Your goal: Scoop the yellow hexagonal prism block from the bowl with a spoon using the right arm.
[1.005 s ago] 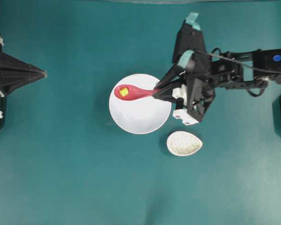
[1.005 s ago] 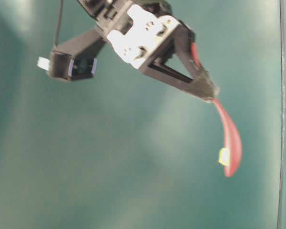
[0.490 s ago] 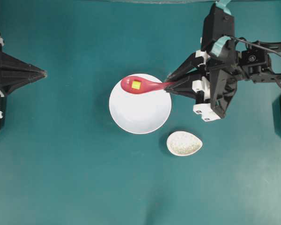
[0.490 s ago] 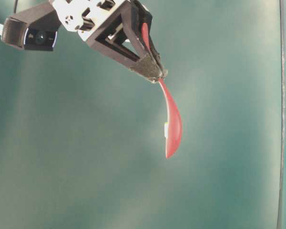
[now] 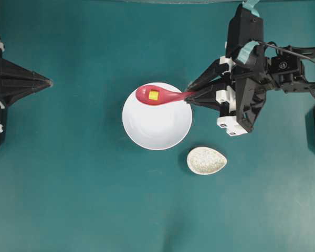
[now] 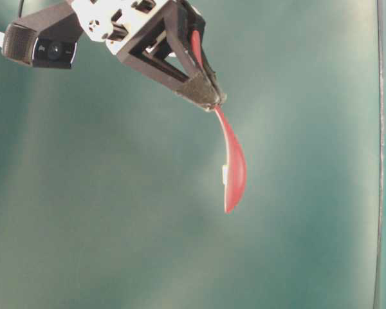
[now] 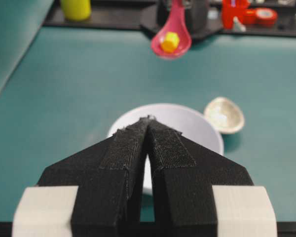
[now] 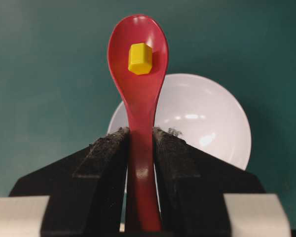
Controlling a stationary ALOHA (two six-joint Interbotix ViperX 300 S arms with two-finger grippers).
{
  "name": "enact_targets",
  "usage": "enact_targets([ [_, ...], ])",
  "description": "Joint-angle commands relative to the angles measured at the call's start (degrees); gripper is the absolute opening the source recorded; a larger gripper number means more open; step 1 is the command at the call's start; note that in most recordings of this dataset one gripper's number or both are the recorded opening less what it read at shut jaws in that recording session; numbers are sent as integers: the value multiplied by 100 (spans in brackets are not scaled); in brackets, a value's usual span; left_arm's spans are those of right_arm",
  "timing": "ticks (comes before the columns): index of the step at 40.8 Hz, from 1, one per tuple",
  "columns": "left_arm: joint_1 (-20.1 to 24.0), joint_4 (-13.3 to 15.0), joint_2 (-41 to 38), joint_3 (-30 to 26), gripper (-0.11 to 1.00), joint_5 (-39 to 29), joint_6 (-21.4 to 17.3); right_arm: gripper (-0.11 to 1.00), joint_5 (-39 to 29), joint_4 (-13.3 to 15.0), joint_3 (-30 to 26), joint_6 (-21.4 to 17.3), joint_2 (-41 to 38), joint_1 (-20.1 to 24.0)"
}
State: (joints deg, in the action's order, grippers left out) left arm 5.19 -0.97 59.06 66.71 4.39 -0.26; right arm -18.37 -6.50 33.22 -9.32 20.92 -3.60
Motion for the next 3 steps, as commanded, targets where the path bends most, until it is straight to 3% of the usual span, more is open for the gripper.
enact_targets([
  [1,18,-9,-35,-105,-1,35,0,22,70,18,-62,9,88,9],
  [3,26,-9,-35,-105,-1,35,0,22,79,18,-62,9,79,9],
])
